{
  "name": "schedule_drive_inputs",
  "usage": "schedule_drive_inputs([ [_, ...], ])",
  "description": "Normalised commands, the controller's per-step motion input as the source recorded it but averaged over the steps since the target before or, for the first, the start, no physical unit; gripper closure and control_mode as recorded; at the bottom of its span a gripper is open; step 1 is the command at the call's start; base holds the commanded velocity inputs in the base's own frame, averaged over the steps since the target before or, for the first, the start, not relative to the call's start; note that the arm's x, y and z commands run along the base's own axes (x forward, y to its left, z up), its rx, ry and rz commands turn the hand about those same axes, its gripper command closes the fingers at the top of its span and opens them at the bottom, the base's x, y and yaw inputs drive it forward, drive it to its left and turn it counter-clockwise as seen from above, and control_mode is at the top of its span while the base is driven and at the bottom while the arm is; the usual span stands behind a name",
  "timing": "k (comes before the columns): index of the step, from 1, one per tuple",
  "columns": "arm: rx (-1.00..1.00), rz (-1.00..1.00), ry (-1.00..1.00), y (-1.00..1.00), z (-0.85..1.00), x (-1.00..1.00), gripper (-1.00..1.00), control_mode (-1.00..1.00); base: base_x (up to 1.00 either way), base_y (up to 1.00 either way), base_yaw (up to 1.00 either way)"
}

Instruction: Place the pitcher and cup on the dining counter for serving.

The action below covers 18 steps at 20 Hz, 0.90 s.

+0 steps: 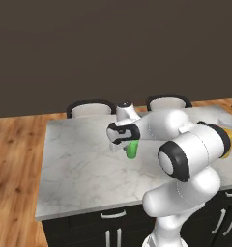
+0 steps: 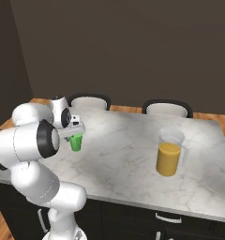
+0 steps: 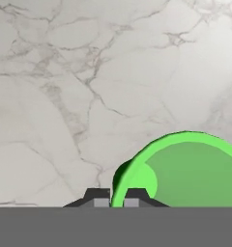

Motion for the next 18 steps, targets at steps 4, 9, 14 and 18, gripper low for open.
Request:
schedule_drive_inputs([
  [4,0.00,0.01,0.06,0.00,-0.48,0.00,1.00,-1.00,0.00,0.00,0.00],
  [9,0.00,0.01,0.02,0.00,-0.30,0.00,1.00,-1.00,0.00,0.00,0.00],
  [14,0.00,0.00,0.01,0.00,-0.03,0.00,-1.00,-1.00,0.00,0.00,0.00],
  [18,0.00,0.00,-0.01,0.00,0.29,-0.11,-1.00,-1.00,0.00,0.00,0.00],
])
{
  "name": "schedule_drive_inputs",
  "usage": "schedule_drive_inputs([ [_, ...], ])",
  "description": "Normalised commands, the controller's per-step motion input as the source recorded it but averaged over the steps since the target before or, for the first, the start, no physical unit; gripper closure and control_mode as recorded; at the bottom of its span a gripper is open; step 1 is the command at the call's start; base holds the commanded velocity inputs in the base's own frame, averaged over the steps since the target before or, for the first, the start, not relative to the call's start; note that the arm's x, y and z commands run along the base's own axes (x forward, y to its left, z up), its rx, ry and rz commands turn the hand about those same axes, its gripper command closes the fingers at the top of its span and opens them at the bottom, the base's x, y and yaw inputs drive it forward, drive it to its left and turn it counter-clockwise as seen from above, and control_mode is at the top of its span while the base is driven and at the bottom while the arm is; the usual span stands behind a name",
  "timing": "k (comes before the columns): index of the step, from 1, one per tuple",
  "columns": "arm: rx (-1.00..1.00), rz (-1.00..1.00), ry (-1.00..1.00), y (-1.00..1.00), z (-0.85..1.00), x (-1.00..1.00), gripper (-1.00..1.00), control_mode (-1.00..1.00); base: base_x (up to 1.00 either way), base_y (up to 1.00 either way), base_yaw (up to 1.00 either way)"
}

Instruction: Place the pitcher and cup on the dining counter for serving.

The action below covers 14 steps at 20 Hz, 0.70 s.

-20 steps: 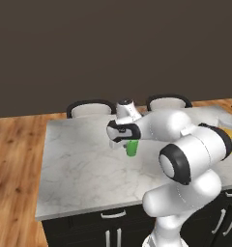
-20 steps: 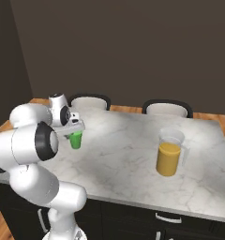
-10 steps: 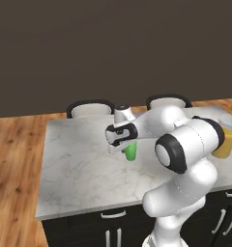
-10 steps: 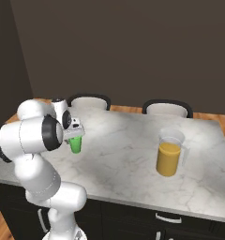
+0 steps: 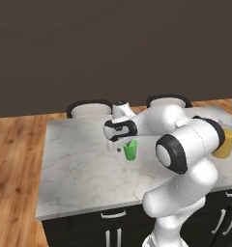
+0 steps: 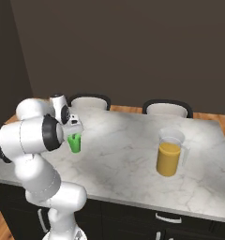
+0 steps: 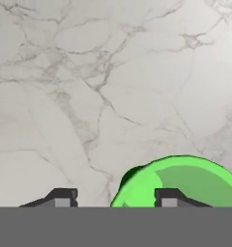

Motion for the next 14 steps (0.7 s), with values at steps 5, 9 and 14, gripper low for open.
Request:
schedule_drive_inputs([
  [5,0.00,0.00,-0.01,0.00,0.47,-0.23,-1.00,-1.00,0.00,0.00,0.00],
  [9,0.00,0.00,-0.05,0.00,0.57,-0.35,-1.00,-1.00,0.00,0.00,0.00],
  [14,0.01,0.00,-0.15,-0.05,0.66,-0.80,-1.00,-1.00,0.00,0.00,0.00],
])
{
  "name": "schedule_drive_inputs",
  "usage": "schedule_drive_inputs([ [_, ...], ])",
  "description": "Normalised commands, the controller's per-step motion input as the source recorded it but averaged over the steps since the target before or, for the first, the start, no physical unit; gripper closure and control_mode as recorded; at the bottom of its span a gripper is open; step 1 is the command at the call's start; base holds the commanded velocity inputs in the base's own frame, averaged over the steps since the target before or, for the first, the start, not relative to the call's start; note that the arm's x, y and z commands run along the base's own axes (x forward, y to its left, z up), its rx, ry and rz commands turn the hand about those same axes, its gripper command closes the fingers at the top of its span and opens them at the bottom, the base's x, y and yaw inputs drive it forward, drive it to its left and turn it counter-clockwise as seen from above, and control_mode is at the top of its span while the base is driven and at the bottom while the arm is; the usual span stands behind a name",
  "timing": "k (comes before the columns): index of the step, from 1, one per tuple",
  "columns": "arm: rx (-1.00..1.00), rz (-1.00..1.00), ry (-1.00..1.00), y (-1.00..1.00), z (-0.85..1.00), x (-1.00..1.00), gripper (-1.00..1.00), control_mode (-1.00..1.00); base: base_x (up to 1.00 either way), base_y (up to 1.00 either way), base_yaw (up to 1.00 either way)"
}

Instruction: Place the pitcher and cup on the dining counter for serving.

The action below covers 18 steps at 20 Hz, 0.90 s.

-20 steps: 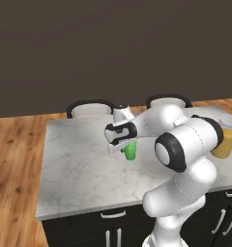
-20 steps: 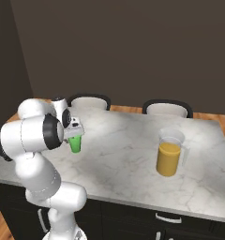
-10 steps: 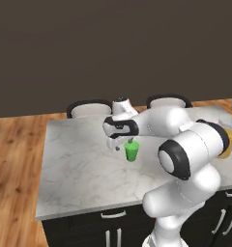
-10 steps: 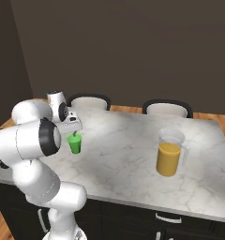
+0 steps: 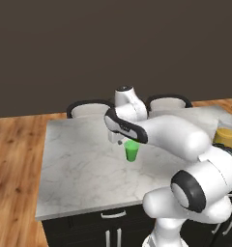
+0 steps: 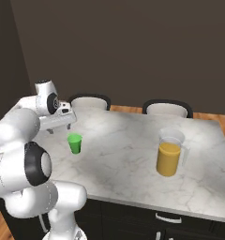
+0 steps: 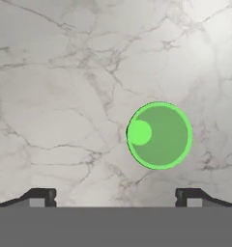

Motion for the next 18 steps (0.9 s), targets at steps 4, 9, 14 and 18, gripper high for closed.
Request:
schedule_drive_inputs([
  [4,0.04,-0.01,-0.33,-0.31,0.41,-1.00,-1.00,-1.00,0.00,0.00,0.00],
  [9,0.03,0.00,-0.47,-0.43,0.05,-1.00,-1.00,-1.00,0.00,0.00,0.00],
  [14,0.02,0.00,-0.50,-0.54,0.00,-1.00,-1.00,-1.00,0.00,0.00,0.00],
  [18,0.00,0.00,-0.50,-0.64,0.00,-1.00,-1.00,-1.00,0.00,0.00,0.00],
])
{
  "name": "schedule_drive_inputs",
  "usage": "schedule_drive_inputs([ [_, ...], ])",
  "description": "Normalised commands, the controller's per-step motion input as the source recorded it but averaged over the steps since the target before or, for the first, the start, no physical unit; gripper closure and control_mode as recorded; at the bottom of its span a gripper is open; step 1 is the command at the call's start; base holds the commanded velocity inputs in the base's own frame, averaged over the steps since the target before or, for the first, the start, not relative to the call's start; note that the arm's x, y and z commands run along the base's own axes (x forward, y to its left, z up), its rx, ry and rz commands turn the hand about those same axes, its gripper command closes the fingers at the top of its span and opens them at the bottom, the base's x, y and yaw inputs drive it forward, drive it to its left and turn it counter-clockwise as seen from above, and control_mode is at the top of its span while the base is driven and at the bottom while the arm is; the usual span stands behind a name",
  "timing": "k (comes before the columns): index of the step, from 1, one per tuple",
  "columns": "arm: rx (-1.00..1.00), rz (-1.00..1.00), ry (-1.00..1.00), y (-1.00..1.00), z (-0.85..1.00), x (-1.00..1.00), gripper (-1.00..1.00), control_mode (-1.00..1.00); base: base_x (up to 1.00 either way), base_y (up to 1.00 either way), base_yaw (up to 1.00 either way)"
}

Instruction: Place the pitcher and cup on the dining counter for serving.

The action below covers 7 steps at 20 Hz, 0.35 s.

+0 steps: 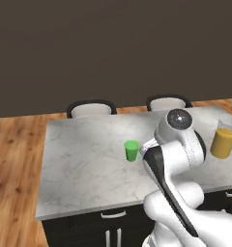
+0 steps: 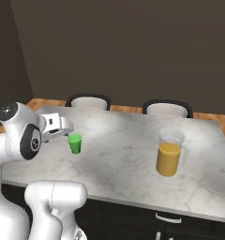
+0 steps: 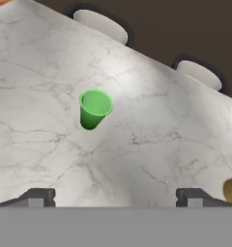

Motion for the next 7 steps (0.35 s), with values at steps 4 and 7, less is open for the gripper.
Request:
schedule_drive_inputs([
  [4,0.02,-0.07,-0.55,-0.45,0.08,-0.90,-1.00,-1.00,0.00,0.00,0.00],
  [7,-0.02,0.00,0.00,0.00,0.00,0.00,-1.00,-1.00,0.00,0.00,0.00],
])
